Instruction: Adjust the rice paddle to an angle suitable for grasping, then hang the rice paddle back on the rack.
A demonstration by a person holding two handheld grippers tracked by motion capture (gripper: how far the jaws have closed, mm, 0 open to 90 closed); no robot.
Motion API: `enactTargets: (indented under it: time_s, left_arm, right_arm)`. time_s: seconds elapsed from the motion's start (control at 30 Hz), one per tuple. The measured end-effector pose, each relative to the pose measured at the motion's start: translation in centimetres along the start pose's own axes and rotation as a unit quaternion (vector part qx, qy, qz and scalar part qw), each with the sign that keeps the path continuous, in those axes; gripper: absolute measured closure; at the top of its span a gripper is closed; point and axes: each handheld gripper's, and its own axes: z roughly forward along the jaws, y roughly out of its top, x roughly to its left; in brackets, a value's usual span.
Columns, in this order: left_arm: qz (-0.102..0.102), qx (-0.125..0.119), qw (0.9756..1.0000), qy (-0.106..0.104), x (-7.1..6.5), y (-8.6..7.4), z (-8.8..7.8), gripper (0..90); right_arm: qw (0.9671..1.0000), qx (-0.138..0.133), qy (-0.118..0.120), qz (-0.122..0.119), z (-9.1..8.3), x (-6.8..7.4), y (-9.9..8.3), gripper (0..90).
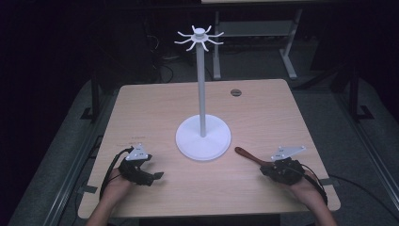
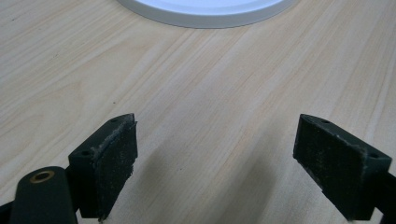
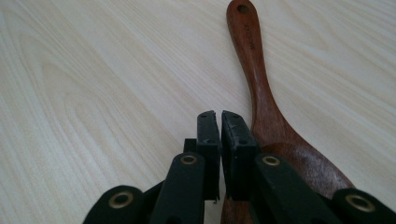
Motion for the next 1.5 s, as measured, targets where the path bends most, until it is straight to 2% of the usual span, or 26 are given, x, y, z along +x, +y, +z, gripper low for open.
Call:
enactTargets:
  time_s: [0.07, 0.17, 0.23, 0.47, 0.77, 0.97, 1.07, 1.17, 1.3, 1.47, 1.5]
  left_arm:
    - [-0.001, 0.000, 1.0000, 0.000, 0.0, 0.0, 0.0, 13.3]
    - [-0.001, 0.001, 1.0000, 0.000, 0.0, 0.0, 0.0, 13.3]
    - [-0.001, 0.003, 1.0000, 0.000, 0.0, 0.0, 0.0, 13.3]
    - [0.001, 0.005, 1.0000, 0.000, -0.1, 0.1, 0.1, 13.3]
    - [-0.001, 0.002, 1.0000, -0.001, -0.1, 0.1, 0.2, 13.3]
    - [-0.001, 0.003, 1.0000, -0.002, -0.1, 0.1, 0.2, 13.3]
    - [-0.001, 0.003, 1.0000, -0.002, -0.1, 0.1, 0.2, 13.3]
    - [-0.005, 0.000, 1.0000, -0.003, -0.1, 0.1, 0.2, 13.3]
    - [-0.006, 0.001, 1.0000, -0.003, -0.1, 0.1, 0.2, 13.3]
    - [-0.006, 0.001, 1.0000, -0.004, -0.1, 0.1, 0.2, 13.3]
    - [-0.005, 0.001, 1.0000, -0.003, -0.1, 0.1, 0.2, 13.3]
  right_arm:
    - [1.0000, -0.003, 0.001, -0.003, 0.0, -0.1, 0.3, 83.4]
    - [1.0000, -0.006, 0.004, -0.004, -0.1, -0.4, 0.8, 77.5]
    - [0.9999, 0.001, 0.012, -0.001, -0.1, -0.8, 1.3, 70.7]
    - [0.9998, 0.015, 0.010, -0.006, -0.1, -1.5, 2.8, 62.6]
    - [0.9983, 0.050, 0.011, -0.028, 0.4, -2.3, 5.1, 60.5]
    - [0.9952, 0.088, 0.002, -0.043, 0.9, -2.7, 6.8, 61.3]
    - [0.9921, 0.116, 0.009, -0.047, 1.1, -2.9, 7.6, 61.0]
    - [0.9869, 0.151, 0.010, -0.055, 1.7, -3.0, 8.4, 61.5]
    - [0.9797, 0.193, 0.017, -0.052, 2.9, -3.1, 8.9, 63.0]
    - [0.9727, 0.220, 0.005, -0.073, 4.1, -2.8, 9.0, 64.0]
    - [0.9723, 0.224, 0.004, -0.068, 4.2, -2.7, 8.9, 64.4]
